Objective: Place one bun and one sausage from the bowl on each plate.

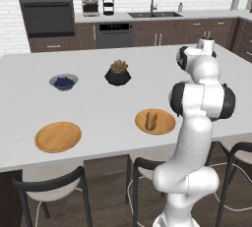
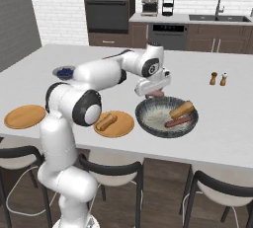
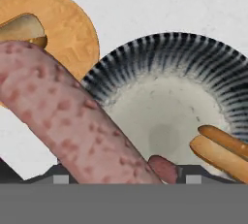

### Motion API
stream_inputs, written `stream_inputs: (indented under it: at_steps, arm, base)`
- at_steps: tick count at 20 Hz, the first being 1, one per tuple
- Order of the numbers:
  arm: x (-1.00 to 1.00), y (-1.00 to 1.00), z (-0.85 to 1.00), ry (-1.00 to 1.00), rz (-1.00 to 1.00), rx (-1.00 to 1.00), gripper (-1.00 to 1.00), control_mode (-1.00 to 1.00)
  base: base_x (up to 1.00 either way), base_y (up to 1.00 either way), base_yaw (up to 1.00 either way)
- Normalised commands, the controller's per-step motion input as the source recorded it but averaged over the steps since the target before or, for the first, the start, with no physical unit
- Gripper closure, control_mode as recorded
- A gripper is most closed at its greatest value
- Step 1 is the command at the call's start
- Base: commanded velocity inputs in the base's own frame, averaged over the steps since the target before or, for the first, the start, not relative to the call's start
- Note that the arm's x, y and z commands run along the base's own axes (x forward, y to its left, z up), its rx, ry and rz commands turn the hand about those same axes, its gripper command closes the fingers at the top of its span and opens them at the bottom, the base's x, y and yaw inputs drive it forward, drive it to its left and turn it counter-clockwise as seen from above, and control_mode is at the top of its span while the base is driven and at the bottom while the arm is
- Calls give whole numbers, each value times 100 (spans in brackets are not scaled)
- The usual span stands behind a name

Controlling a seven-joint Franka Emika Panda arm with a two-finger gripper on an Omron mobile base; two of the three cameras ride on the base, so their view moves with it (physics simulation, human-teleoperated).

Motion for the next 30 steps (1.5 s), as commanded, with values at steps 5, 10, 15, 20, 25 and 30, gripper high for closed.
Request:
stream_inputs:
  at_steps: [5,10,15,20,25,30]
  arm:
    - [-86,100,38,-17,-23,-18,100,-100]
    - [-42,100,-1,2,-28,-6,100,-100]
    - [-14,100,-13,8,-39,-4,100,-100]
    - [0,78,-54,10,-53,12,100,-100]
    - [0,20,-82,-5,-43,39,100,-100]
    - [13,-4,-39,-12,-33,23,100,-100]
  base:
    - [0,0,0]
    - [0,0,0]
    - [0,0,0]
    - [0,0,0]
    - [0,0,0]
    - [0,0,0]
